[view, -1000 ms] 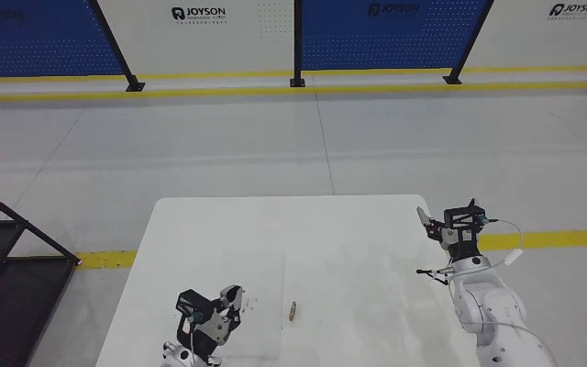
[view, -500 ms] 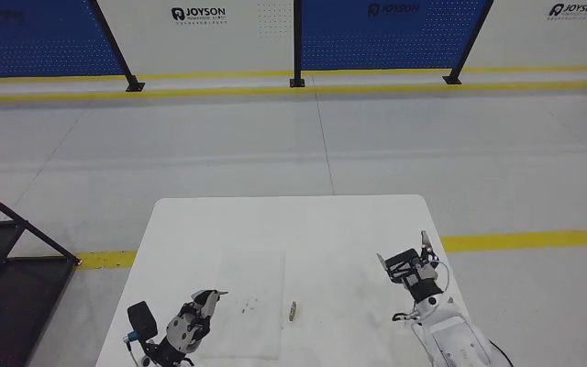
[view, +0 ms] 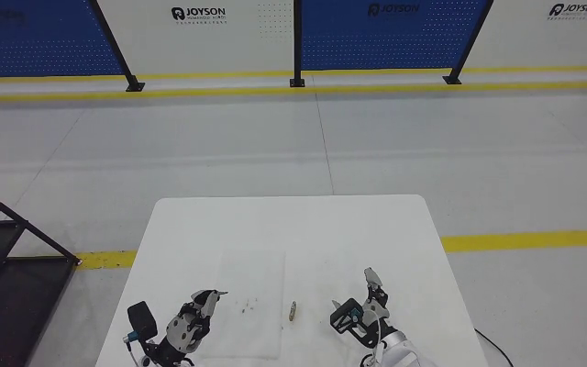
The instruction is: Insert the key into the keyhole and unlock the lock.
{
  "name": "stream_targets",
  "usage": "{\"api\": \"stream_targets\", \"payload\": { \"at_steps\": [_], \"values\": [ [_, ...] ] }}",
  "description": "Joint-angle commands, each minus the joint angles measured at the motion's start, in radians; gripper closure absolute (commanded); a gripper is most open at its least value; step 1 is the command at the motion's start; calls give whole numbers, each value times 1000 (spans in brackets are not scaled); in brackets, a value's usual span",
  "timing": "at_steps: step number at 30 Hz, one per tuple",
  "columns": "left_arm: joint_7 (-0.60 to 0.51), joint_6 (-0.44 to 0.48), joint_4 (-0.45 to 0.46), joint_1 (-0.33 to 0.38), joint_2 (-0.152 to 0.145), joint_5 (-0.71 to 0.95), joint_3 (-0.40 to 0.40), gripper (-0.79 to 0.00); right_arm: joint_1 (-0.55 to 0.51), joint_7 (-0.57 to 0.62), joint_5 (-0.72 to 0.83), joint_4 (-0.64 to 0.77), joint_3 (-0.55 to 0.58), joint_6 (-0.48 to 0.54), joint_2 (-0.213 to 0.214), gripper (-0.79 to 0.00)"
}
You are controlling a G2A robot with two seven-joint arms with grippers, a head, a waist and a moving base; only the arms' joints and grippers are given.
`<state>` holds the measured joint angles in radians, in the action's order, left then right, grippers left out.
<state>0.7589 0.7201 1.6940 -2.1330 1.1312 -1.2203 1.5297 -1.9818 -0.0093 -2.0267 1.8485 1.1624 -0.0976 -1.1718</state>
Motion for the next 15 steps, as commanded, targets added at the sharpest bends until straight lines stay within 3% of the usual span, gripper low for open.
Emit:
{"api": "stream_targets", "payload": {
  "at_steps": [1,6,8,11,15],
  "values": [
    [0,0,0,0,0,0,0,0,0,0,0,0,0,0,0,-785],
    [0,0,0,0,0,0,0,0,0,0,0,0,0,0,0,-785],
    [-24,-17,3,11,1,12,-5,0,16,-15,16,-19,-13,52,0,-785],
    [-29,-19,4,15,2,15,-15,0,50,-51,1,-47,-82,126,-5,-785],
    [-19,-25,-8,15,3,12,-24,0,113,-18,-13,-104,-210,107,-31,-785]
  ]
}}
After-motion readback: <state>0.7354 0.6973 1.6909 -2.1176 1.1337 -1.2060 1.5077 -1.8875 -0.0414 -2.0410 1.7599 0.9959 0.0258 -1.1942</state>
